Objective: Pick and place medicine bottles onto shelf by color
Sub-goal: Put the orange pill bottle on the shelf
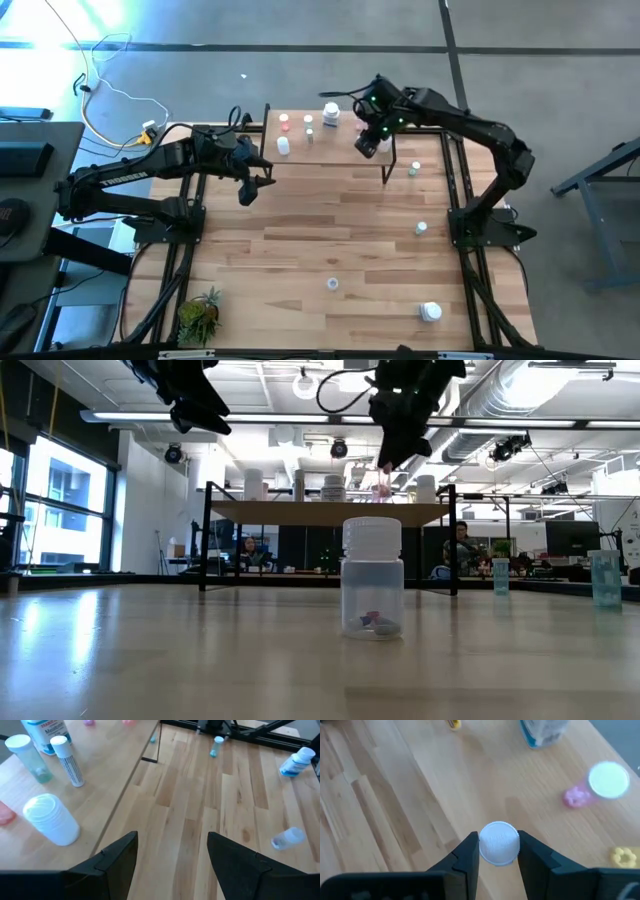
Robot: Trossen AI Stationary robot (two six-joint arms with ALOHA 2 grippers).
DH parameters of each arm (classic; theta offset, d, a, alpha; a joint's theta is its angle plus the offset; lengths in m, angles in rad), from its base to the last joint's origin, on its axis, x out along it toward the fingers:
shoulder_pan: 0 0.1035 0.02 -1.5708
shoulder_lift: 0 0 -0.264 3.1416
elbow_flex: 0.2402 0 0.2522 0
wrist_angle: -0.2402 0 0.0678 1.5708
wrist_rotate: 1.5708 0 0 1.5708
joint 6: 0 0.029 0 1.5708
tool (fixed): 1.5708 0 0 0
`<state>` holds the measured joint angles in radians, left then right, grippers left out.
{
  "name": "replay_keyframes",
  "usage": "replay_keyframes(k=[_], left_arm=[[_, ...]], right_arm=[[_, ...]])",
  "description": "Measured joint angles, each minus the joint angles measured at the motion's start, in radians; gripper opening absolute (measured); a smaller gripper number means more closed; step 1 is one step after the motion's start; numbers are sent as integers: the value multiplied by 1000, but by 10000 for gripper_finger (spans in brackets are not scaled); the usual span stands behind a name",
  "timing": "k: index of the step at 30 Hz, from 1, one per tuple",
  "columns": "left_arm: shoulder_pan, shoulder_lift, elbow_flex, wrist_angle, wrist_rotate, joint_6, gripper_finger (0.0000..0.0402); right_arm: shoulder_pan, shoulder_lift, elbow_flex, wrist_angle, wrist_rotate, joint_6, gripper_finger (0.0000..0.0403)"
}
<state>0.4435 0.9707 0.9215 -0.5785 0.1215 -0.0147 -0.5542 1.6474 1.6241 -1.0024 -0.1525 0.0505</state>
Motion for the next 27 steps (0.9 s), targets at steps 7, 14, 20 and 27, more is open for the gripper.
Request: replay_keyframes(k=[7, 14, 20, 27], left_arm=[[0, 0, 0, 0, -3, 0, 227], [0, 0, 0, 0, -3, 0, 227], [0, 0, 0, 1, -3, 0, 227], [0, 0, 0, 2, -3, 0, 227]], right_arm=[[-40, 0, 0, -44, -29, -41, 97], [-38, 0, 0, -93, -75, -77, 97], [-12, 1, -3, -101, -84, -76, 97], [13, 13, -3, -107, -33, -67, 97]])
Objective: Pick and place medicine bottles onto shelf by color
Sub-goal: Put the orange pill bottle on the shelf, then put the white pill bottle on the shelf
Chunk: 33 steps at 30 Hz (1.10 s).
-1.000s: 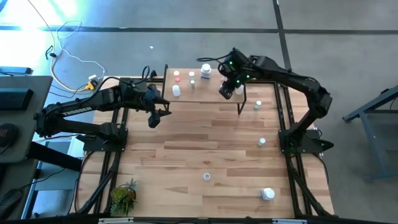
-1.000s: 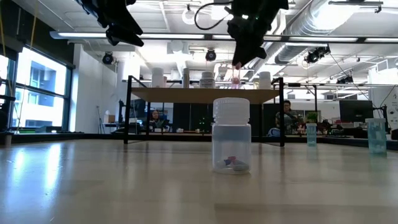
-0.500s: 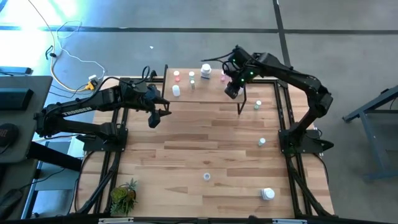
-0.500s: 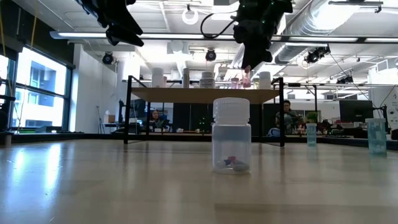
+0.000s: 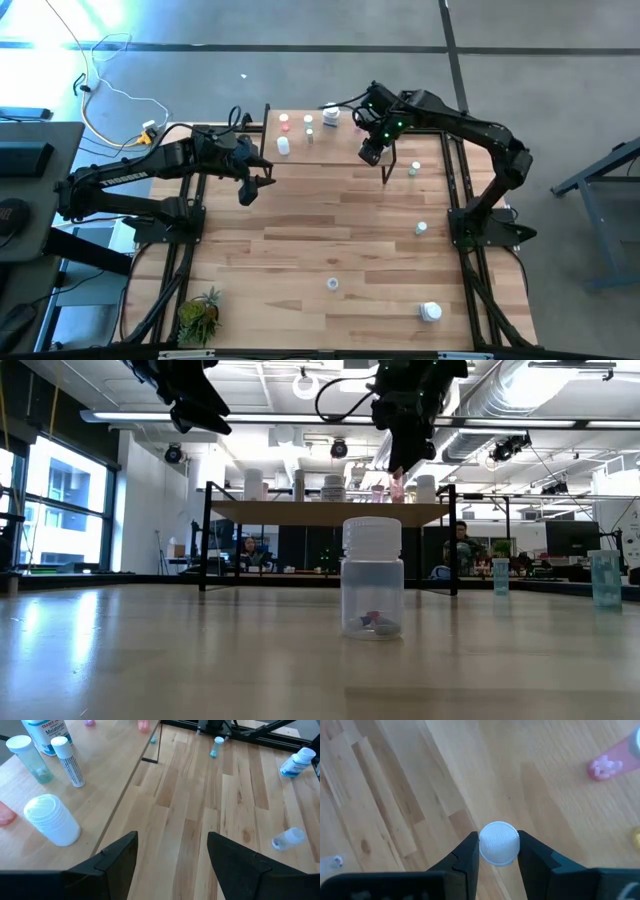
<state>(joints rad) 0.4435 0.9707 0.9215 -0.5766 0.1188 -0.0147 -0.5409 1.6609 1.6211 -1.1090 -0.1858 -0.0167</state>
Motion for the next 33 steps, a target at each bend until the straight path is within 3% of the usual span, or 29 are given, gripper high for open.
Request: replay_keyframes(k=[10, 22, 33], left_arm=[[0, 0, 0, 2, 0, 0, 227], [0, 0, 0, 2, 0, 0, 227], [0, 0, 0, 2, 0, 0, 227]], right_arm=[[5, 4, 0, -6, 2, 8, 99], [5, 4, 0, -9, 61, -9, 162], [4, 3, 0, -4, 73, 15, 174]])
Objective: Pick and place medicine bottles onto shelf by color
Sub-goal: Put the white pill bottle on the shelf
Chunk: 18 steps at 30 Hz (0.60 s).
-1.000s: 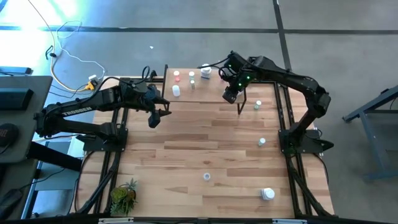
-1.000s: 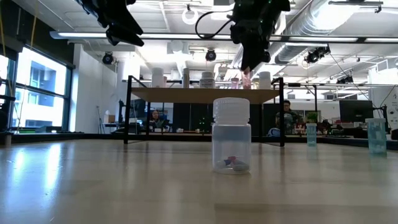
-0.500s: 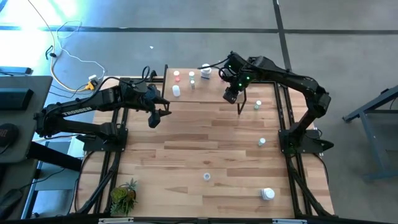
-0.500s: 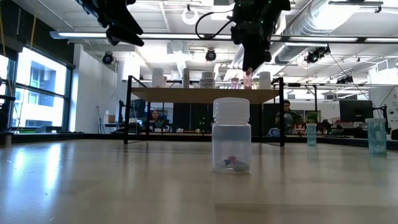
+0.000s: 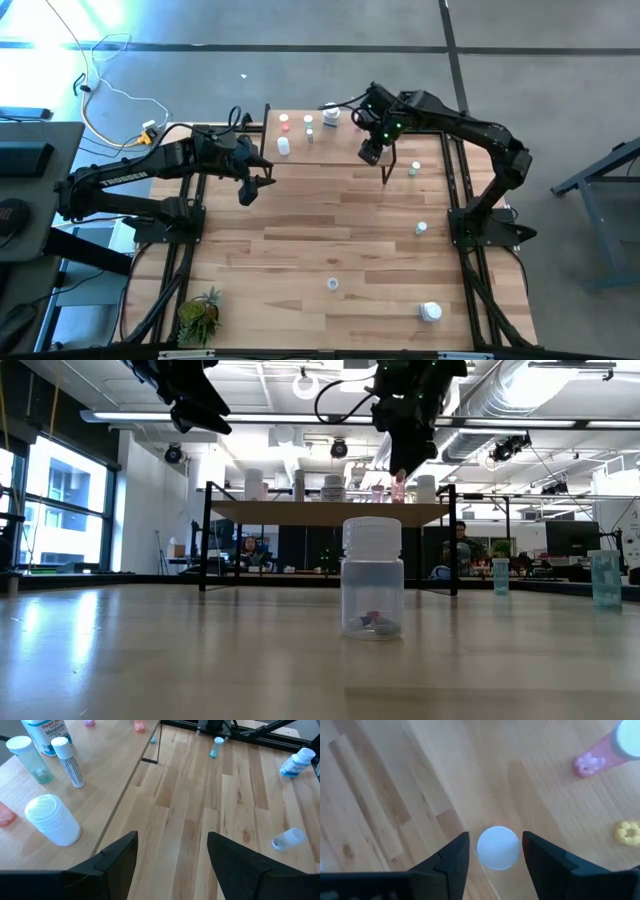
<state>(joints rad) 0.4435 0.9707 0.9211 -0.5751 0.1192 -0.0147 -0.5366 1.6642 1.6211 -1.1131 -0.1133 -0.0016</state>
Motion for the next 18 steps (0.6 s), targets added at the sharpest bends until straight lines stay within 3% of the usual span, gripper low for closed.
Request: replay_keyframes(k=[7, 18], left_arm=[[0, 0, 0, 0, 0, 0, 227], [-36, 0, 0, 7, 24, -35, 227]], right_arm=[[-2, -3, 38, 2, 33, 5, 174], [0, -4, 249, -40, 80, 58, 174]])
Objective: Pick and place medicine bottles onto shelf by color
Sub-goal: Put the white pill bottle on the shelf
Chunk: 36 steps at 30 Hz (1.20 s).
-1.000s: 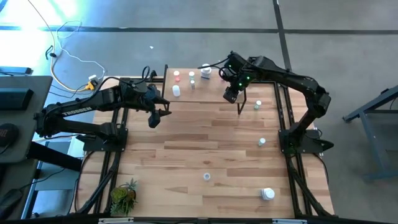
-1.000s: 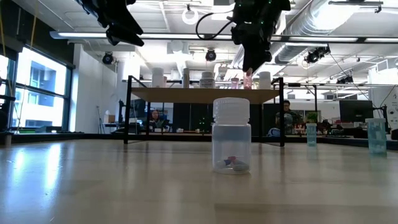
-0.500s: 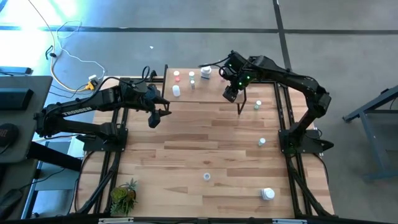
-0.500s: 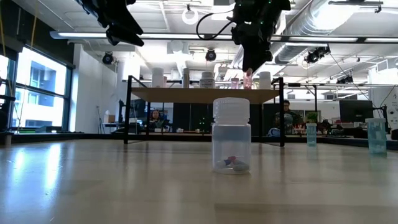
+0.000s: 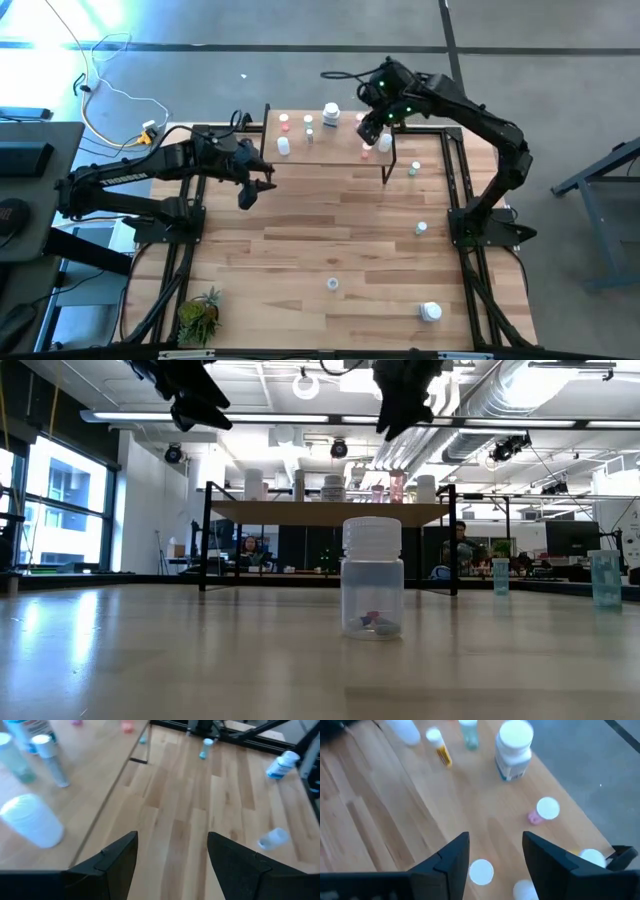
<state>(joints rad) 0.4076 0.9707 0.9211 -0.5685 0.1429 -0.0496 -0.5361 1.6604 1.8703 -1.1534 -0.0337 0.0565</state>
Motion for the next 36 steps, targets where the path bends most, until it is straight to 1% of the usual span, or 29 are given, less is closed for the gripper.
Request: replay_keyframes(k=[7, 12, 18, 25, 29, 36], left_arm=[[-110, 13, 0, 73, -1, 0, 227], [-196, 39, 0, 149, -24, 2, 227], [-295, 88, 0, 247, -35, 39, 227], [-379, 149, 0, 319, 10, 44, 229], [-417, 173, 0, 351, 9, 35, 241], [-493, 221, 0, 459, 1, 35, 282]], right_arm=[[21, 0, 100, -27, 0, 84, 174], [71, 0, 144, -27, 0, 152, 174], [134, 0, 183, -27, 6, 254, 174], [218, 0, 211, -26, 53, 335, 174], [264, 0, 211, -31, 53, 365, 174], [329, 0, 211, -33, 53, 388, 174]])
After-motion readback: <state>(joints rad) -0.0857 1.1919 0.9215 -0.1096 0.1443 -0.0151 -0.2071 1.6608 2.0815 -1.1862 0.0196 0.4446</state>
